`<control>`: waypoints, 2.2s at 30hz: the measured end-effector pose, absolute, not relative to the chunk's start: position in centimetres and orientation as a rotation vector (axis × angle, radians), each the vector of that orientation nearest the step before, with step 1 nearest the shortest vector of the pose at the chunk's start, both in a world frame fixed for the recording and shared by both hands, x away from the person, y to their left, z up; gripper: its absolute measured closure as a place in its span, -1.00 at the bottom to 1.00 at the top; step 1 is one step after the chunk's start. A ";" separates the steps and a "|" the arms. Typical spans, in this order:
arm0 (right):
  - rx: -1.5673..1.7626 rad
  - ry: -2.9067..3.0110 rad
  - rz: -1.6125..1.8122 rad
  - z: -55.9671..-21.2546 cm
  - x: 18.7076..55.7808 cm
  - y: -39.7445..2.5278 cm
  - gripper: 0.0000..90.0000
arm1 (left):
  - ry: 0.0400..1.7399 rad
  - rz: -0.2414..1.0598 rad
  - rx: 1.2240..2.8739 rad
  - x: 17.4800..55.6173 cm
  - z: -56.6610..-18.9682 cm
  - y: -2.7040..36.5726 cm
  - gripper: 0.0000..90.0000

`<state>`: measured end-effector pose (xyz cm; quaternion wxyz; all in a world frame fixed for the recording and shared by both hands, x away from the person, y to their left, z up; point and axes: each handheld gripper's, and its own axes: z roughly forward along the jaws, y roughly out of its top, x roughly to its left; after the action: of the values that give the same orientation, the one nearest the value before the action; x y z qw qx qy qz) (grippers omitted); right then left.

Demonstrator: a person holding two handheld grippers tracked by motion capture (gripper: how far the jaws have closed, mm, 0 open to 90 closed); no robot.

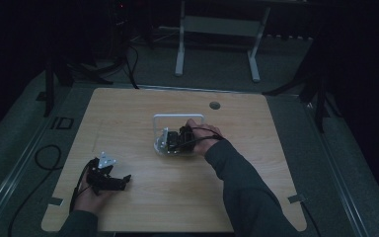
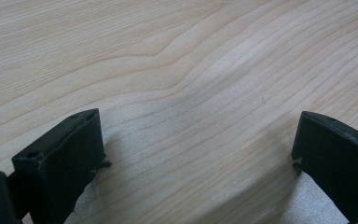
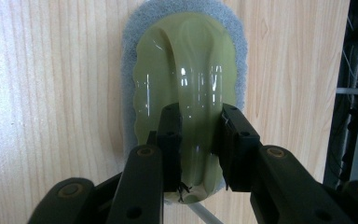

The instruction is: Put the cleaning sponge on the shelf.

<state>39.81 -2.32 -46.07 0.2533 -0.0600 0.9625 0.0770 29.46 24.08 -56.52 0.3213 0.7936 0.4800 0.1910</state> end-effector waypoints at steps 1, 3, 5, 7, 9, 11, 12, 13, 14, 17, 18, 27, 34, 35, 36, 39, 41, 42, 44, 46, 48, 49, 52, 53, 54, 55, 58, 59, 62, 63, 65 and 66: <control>-0.161 2.615 0.209 -46.1 39.9 -2.3 0.60 | 1.260 0.502 2.085 29.5 -56.5 24.1 -0.95; -0.160 2.610 0.206 -46.1 39.9 -2.3 0.59 | 1.260 0.502 2.086 29.5 -56.5 24.1 -0.95; -0.159 2.610 0.206 -46.1 39.9 -2.3 0.59 | 1.260 0.502 2.086 29.5 -56.5 24.1 -0.95; -0.154 2.610 0.202 -46.1 40.0 -2.2 0.59 | 1.261 0.502 2.085 29.5 -56.5 24.1 -0.95; -0.149 2.604 0.197 -46.2 40.0 -2.2 0.59 | 1.260 0.502 2.085 29.5 -56.5 24.1 -0.95; -0.149 2.604 0.197 -46.2 40.0 -2.2 0.59 | 1.261 0.501 2.085 29.5 -56.5 24.1 -0.95; -0.149 2.601 0.195 -46.2 40.0 -2.2 0.59 | 1.260 0.502 2.086 29.5 -56.5 24.1 -0.95; -0.149 2.601 0.195 -46.2 40.0 -2.2 0.59 | 1.260 0.502 2.086 29.5 -56.5 24.1 -0.95; -0.153 2.599 0.192 -46.2 40.0 -2.2 0.59 | 1.260 0.502 2.085 29.5 -56.5 24.1 -0.95; -0.150 2.595 0.189 -46.3 40.0 -2.2 0.59 | 1.261 0.501 2.085 29.5 -56.5 24.1 -0.95; -0.150 2.596 0.190 -46.3 40.0 -2.1 0.59 | 1.260 0.502 2.085 29.5 -56.5 24.1 -0.95; -0.157 2.596 0.172 -46.7 40.1 -1.9 0.59 | 1.260 0.501 2.085 29.5 -56.5 24.1 -0.95; -0.148 2.592 0.181 -46.7 40.2 -1.9 0.59 | 1.260 0.502 2.085 29.5 -56.5 24.1 -0.95; -0.153 2.591 0.180 -46.8 40.2 -1.9 0.59 | 1.260 0.502 2.086 29.5 -56.5 24.1 -0.95; -0.160 2.594 0.178 -46.8 40.2 -1.8 0.59 | 1.260 0.502 2.086 29.5 -56.5 24.1 -0.95; -0.157 2.593 0.177 -46.9 40.2 -1.7 0.59 | 1.260 0.502 2.086 29.5 -56.5 24.1 -0.95; -0.156 2.592 0.176 -46.9 40.2 -1.7 0.59 | 1.260 0.502 2.086 29.5 -56.5 24.1 -0.95; -0.156 2.592 0.176 -46.9 40.2 -1.7 0.59 | 1.260 0.502 2.085 29.5 -56.5 24.1 -0.95; -0.155 2.591 0.176 -47.0 40.2 -1.7 0.59 | 1.260 0.502 2.086 29.5 -56.5 24.1 -0.95; -0.151 2.591 0.179 -47.0 40.3 -1.7 0.59 | 1.260 0.501 2.086 29.5 -56.5 24.1 -0.95; -0.149 2.589 0.178 -47.0 40.3 -1.7 0.59 | 1.260 0.502 2.086 29.5 -56.5 24.1 -0.95; -0.150 2.587 0.179 -47.0 40.3 -1.6 0.59 | 1.260 0.502 2.086 29.5 -56.5 24.1 -0.95; -0.163 2.577 0.172 -47.1 40.3 -1.6 0.54 | 1.260 0.502 2.086 29.5 -56.5 24.1 -0.95; -0.163 2.569 0.169 -47.1 40.4 -1.6 0.51 | 1.259 0.502 2.087 29.5 -56.5 24.1 -0.95; -0.156 2.569 0.170 -47.1 40.4 -1.7 0.49 | 1.260 0.502 2.086 29.5 -56.5 24.1 -0.95; -0.156 2.569 0.170 -47.1 40.4 -1.7 0.49 | 1.260 0.502 2.087 29.5 -56.5 24.1 -0.95; -0.154 2.558 0.169 -47.2 40.5 -1.8 0.44 | 1.260 0.502 2.086 29.5 -56.5 24.1 -0.95; -0.154 2.558 0.169 -47.2 40.5 -1.8 0.44 | 1.260 0.502 2.086 29.5 -56.5 24.1 -0.95; -0.137 2.551 0.193 -46.9 40.5 -1.9 0.38 | 1.260 0.502 2.086 29.5 -56.5 24.1 -0.95; -0.137 2.551 0.193 -46.9 40.5 -1.9 0.38 | 1.260 0.502 2.085 29.5 -56.5 24.1 -0.95; -0.131 2.553 0.194 -46.8 40.5 -1.9 0.37 | 1.261 0.502 2.085 29.5 -56.5 24.1 -0.95; -0.135 2.551 0.194 -46.8 40.4 -1.9 0.37 | 1.260 0.502 2.086 29.5 -56.5 24.1 -0.95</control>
<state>40.44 -1.95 -46.81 0.2857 -0.0505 0.9542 0.0724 29.46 24.09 -56.52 0.3209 0.7941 0.4796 0.1910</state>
